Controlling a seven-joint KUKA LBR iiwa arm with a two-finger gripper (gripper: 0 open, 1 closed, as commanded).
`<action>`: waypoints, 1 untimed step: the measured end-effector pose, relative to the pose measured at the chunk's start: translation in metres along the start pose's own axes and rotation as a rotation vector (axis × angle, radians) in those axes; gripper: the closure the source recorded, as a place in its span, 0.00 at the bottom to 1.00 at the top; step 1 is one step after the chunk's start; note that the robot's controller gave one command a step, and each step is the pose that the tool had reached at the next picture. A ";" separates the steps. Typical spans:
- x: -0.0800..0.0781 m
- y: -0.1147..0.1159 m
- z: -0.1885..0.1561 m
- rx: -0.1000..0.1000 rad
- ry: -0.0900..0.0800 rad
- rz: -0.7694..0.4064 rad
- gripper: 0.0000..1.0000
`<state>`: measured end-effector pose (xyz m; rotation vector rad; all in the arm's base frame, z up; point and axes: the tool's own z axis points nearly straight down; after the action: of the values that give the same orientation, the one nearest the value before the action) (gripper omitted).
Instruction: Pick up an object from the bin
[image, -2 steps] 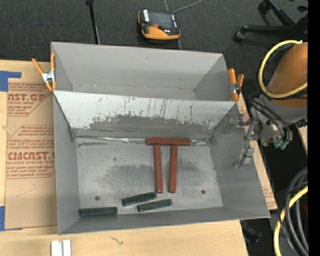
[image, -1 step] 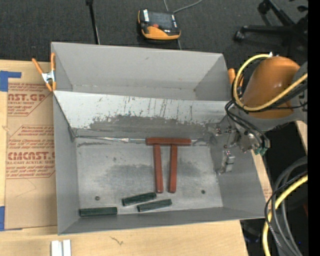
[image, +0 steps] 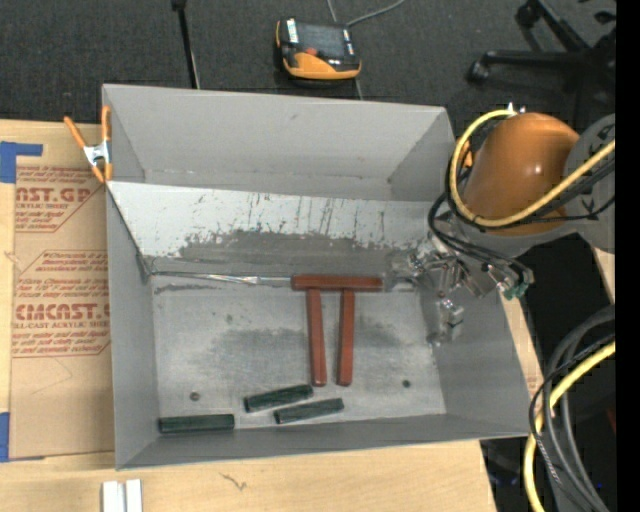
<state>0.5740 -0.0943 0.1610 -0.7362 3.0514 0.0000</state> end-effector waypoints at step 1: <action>-0.031 0.068 0.018 -0.001 0.000 0.071 0.00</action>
Offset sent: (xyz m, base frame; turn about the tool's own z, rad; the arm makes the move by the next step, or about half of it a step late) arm 0.0166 0.0687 -0.0910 -0.4212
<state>0.5710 -0.0198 0.1429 -0.6281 3.0755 0.0011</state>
